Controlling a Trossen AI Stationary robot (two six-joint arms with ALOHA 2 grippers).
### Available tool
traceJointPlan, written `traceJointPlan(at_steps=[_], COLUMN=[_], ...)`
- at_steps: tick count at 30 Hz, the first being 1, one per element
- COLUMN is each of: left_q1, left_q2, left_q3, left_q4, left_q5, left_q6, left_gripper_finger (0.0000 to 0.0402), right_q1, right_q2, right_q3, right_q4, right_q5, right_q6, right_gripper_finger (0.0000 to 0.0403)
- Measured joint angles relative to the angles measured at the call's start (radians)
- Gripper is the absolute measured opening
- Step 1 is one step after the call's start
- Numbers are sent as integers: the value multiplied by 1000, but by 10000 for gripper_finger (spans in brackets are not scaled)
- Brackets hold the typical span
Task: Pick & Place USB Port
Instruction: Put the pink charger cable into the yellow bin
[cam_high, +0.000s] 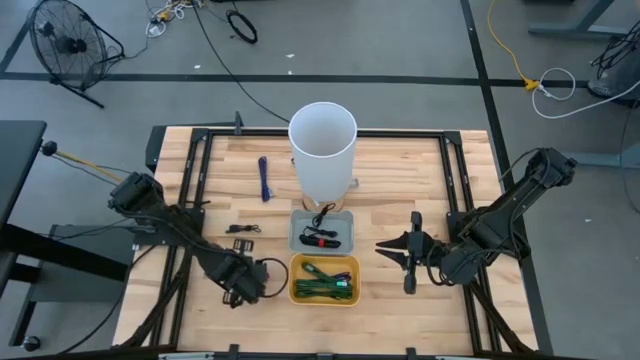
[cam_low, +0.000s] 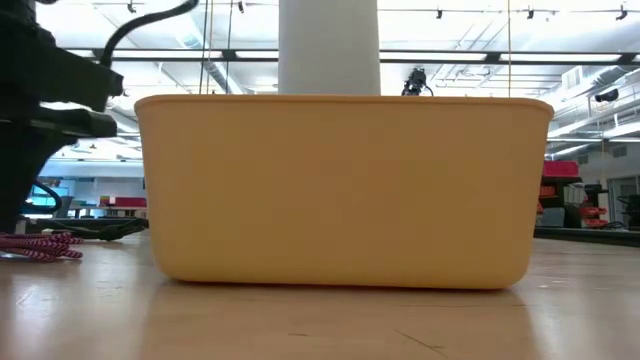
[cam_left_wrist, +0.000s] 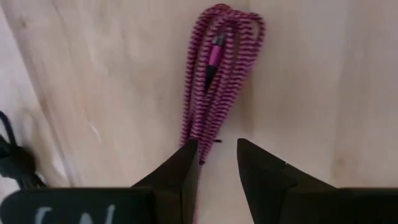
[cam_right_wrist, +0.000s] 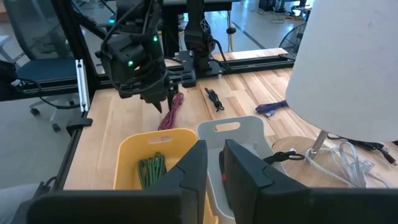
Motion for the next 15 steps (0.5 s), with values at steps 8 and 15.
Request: traceJointPlan(at_steps=[8, 15], left_q1=[33, 44], left_q2=[-2, -2], left_q3=[-41, -41], left_q4=[18, 75], left_q5=[3, -31], left_q6=[-16, 13], left_gripper_finger=[115, 115], right_q1=[0, 0], right_q2=[19, 31], right_q3=[0, 0], right_q4=[0, 4], right_q5=[-4, -4], right_q6=[-1, -2], right_gripper_finger=[58, 58])
